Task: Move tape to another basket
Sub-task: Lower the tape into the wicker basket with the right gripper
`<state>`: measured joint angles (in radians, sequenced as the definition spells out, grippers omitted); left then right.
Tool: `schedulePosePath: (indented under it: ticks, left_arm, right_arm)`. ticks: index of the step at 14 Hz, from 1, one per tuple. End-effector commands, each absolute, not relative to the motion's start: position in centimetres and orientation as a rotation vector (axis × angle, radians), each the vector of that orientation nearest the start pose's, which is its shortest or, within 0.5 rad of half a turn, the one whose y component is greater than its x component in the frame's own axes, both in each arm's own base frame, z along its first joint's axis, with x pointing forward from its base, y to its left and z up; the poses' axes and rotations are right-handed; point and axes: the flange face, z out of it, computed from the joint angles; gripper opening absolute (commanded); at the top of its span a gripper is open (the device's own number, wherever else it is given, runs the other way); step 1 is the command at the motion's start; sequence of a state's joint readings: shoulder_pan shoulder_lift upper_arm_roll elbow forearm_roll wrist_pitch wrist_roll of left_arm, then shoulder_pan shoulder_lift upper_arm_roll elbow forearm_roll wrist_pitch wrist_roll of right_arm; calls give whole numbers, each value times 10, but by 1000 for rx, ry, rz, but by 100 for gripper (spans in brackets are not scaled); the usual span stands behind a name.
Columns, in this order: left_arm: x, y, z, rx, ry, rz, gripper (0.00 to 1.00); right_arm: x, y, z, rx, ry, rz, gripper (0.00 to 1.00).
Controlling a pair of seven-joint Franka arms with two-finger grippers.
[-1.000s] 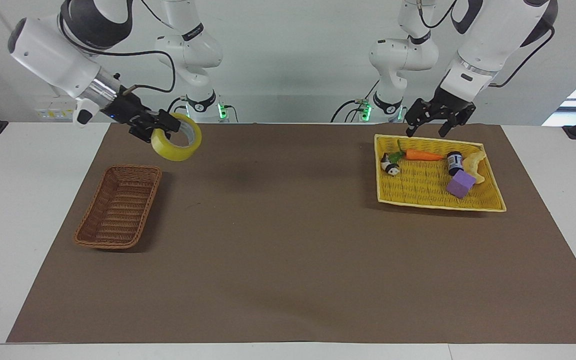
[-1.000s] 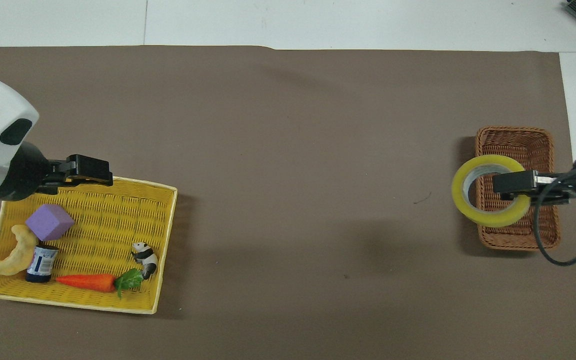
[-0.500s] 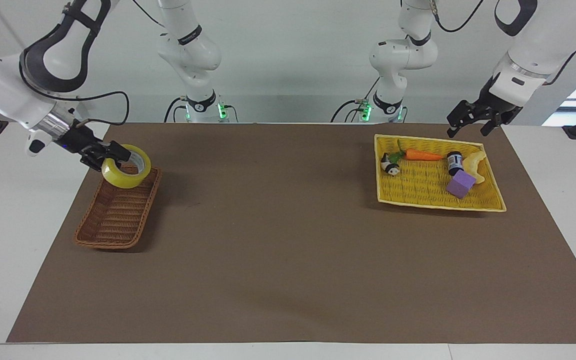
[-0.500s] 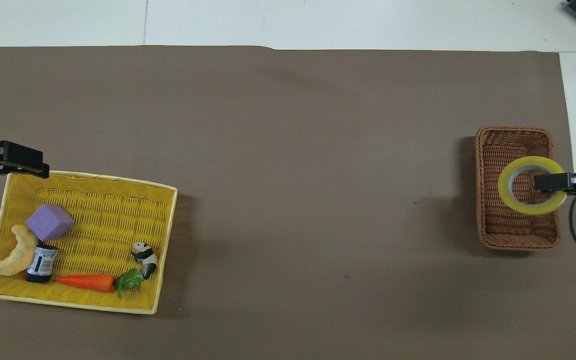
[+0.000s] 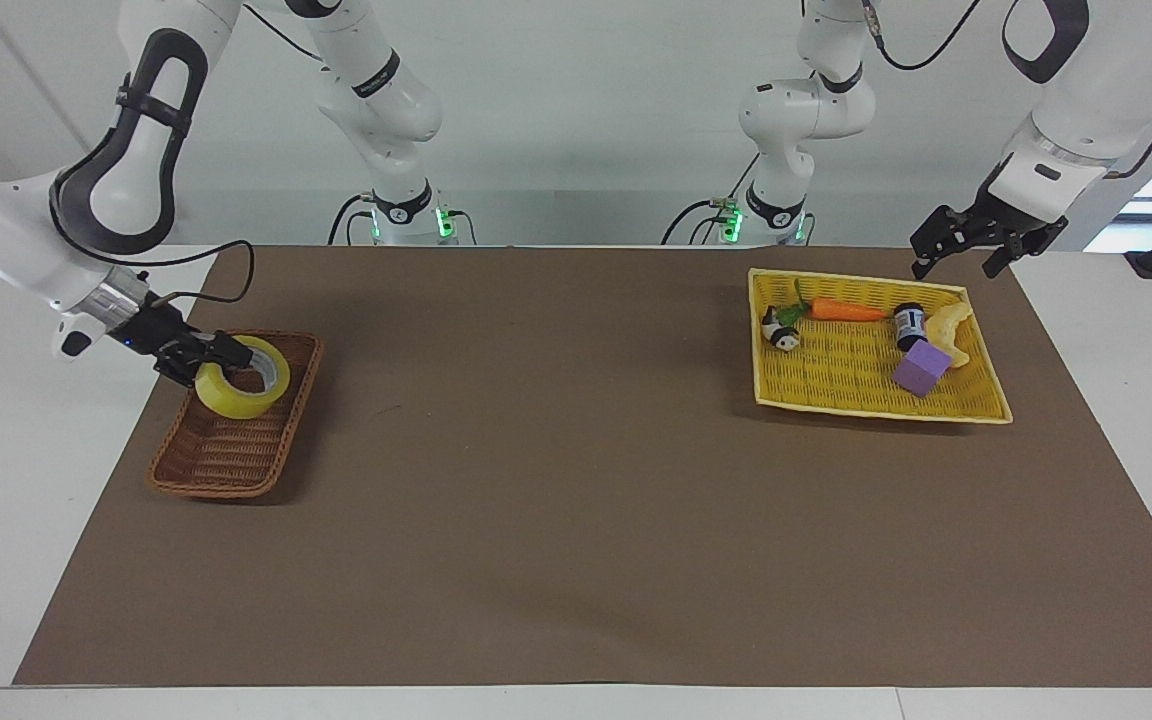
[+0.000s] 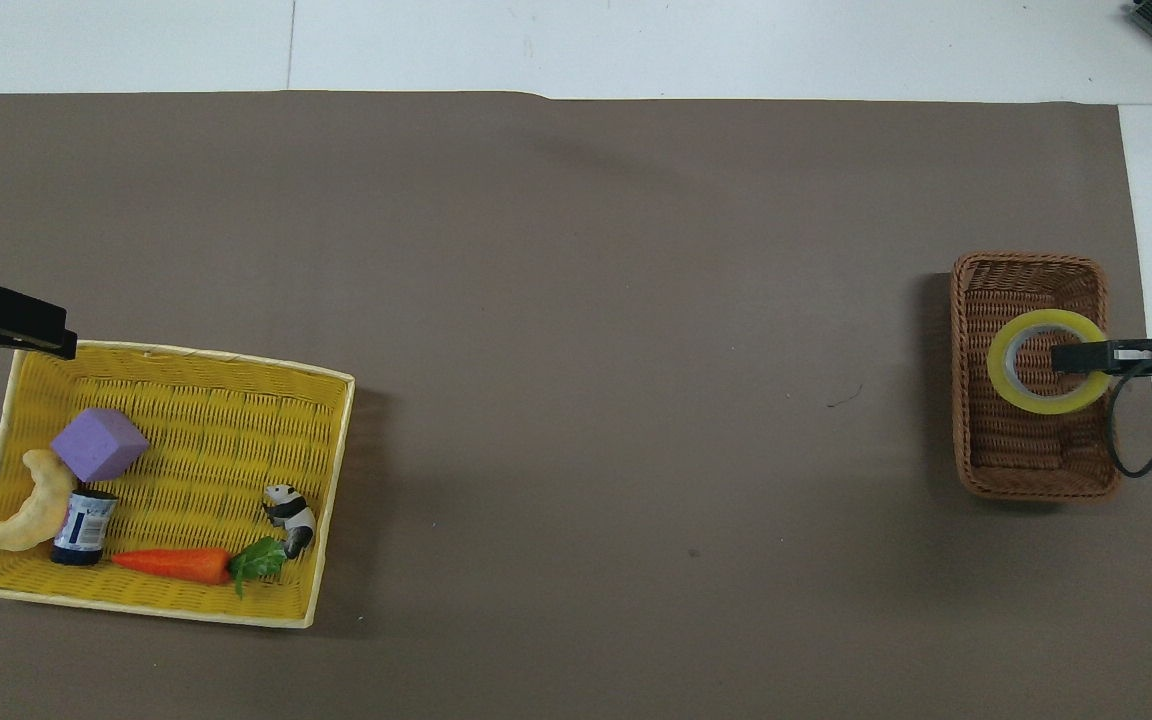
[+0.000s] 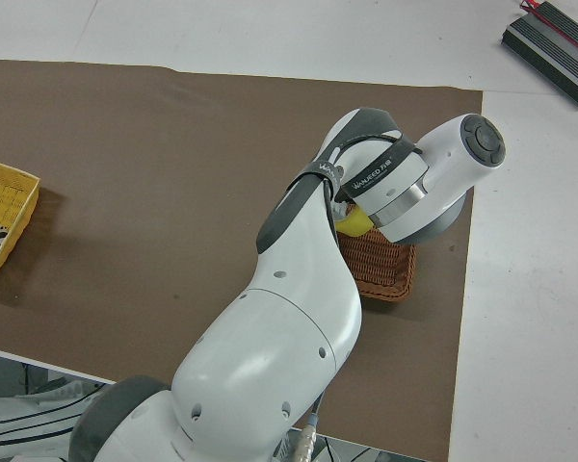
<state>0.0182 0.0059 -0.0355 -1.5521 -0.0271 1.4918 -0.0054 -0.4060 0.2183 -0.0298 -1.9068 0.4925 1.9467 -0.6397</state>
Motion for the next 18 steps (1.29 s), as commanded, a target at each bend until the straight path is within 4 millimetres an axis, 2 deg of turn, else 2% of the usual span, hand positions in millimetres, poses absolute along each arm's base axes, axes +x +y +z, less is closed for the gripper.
schedulePosePath:
  ticks: [1,4,6,9,11,12,13,14,18]
  left_arm:
    - [543,-5,624,-3145,20,130,100]
    - [542,0,625,-3127,-56,132,100]
    - [541,-1,624,-3126,-73,134,100]
    - [541,-1,624,-3121,-149,131,100]
    - [541,-1,624,-3121,-152,131,100]
    - [541,-1,624,-3121,-152,131,100]
    - [541,-1,624,-3121,-152,131,100]
    - [541,-2,624,-3121,-149,131,100]
    - [540,0,622,-3121,-154,133,100]
  right_arm:
    - [556,-230,360,-2632,-5,-147,0]
    - [556,-229,358,-2620,-1,-152,0]
    - [550,-238,343,-2611,-7,-136,0]
    - [547,-240,327,-2597,-29,-120,0]
    - [547,-240,325,-2596,-53,-124,0]
    - [546,-241,324,-2601,-52,-127,13]
    - [547,-241,324,-2602,-54,-132,52]
    - [546,-241,324,-2600,-51,-129,100]
    - [556,-245,343,-2610,-45,-186,100]
